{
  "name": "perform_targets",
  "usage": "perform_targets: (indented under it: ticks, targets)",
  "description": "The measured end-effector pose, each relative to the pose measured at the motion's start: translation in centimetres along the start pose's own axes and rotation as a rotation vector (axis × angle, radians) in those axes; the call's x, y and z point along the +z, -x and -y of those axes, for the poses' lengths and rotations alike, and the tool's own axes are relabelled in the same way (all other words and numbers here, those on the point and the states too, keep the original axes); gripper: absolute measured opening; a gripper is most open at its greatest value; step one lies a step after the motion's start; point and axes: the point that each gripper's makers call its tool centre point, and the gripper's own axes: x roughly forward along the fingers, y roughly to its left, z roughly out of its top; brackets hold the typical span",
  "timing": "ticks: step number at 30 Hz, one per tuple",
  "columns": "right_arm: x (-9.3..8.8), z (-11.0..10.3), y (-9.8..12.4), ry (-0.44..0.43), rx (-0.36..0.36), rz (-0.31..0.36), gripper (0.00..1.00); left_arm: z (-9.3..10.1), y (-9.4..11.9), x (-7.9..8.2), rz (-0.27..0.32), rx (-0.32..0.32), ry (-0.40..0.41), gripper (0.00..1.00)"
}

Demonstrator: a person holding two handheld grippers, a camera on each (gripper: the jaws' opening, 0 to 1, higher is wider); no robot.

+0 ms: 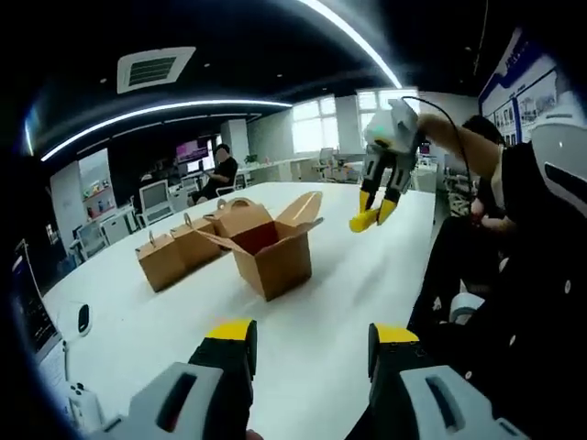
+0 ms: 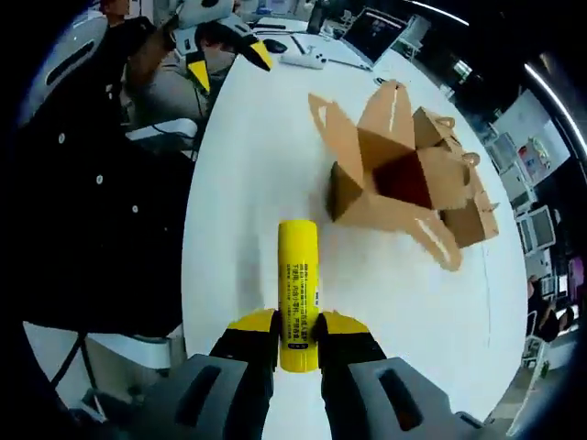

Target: Pick up one paper box from the group, open the paper box, and remove the item inside

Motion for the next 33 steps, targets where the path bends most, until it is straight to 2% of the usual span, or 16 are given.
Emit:
perform_targets:
  ticks: [4,9,16,24,26,29,31,33]
  targets:
    - [-2.1,-0.3,-2.2,-0.041,0.009,-0.024,0.18,0.4,0.0,-0.1,-0.003,0.003,0.009,0.5]
    - [-2.9,-0.3,-3.3,-0.042,0.004,-0.027,0.18,0.5,0.2,-0.2,-0.011,0.014,0.017,0.49]
    - [-3.0,-1.0,-3.9,0.006,0.024,-0.009,0.18,0.3,0.0,-0.5,-0.018,0.027,0.03,0.49]
    - [-2.9,-1.1,-4.0,-0.006,0.029,0.008,0.19,0.4,-0.6,-1.0,-0.022,0.016,0.047,0.49]
    - [-2.8,-1.1,-3.9,-0.009,0.028,0.022,0.21,0.2,-0.8,-1.3,-0.023,0.015,0.051,0.49]
    - [-2.4,-1.2,-3.6,-0.074,0.036,0.066,0.39,0.0,-1.2,-1.9,-0.03,0.012,0.064,0.49]
    - [-2.0,-1.2,-3.1,-0.083,0.035,0.104,0.39,-0.1,-1.5,-2.3,-0.036,0.01,0.067,0.49]
    - [-1.2,-0.3,-2.5,-0.112,-0.006,0.177,0.39,-0.2,-1.8,-2.6,-0.037,0.002,0.075,0.49]
